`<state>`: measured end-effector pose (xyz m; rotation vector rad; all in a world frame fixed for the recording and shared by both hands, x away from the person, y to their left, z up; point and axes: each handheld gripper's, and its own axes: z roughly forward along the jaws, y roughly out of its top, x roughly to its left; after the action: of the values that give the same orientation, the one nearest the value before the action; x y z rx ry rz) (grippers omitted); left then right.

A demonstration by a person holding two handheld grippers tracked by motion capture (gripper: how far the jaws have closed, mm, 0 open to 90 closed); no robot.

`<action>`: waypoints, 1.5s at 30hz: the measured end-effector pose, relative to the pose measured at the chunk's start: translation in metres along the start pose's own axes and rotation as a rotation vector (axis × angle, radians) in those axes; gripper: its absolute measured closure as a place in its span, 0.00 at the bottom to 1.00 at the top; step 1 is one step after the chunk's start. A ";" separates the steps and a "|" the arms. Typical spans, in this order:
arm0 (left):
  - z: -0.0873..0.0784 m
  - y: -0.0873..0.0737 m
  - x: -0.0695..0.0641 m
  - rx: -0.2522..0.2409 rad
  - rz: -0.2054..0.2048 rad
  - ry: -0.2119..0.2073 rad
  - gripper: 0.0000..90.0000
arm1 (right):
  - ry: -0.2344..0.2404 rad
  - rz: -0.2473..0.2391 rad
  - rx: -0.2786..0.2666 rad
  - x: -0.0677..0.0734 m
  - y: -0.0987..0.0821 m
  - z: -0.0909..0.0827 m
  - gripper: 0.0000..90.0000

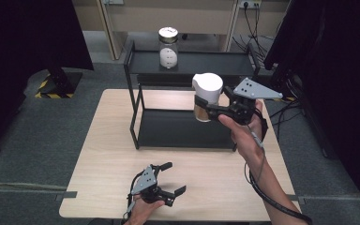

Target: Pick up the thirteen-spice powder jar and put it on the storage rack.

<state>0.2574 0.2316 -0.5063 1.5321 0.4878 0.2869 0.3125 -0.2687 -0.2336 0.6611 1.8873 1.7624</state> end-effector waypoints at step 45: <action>-0.001 0.000 0.000 -0.001 -0.002 -0.003 0.00 | -0.179 0.033 0.008 -0.031 0.077 0.084 0.34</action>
<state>0.2571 0.2324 -0.5063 1.5309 0.4872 0.2835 0.3925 -0.2190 -0.1615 0.8285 1.7731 1.6569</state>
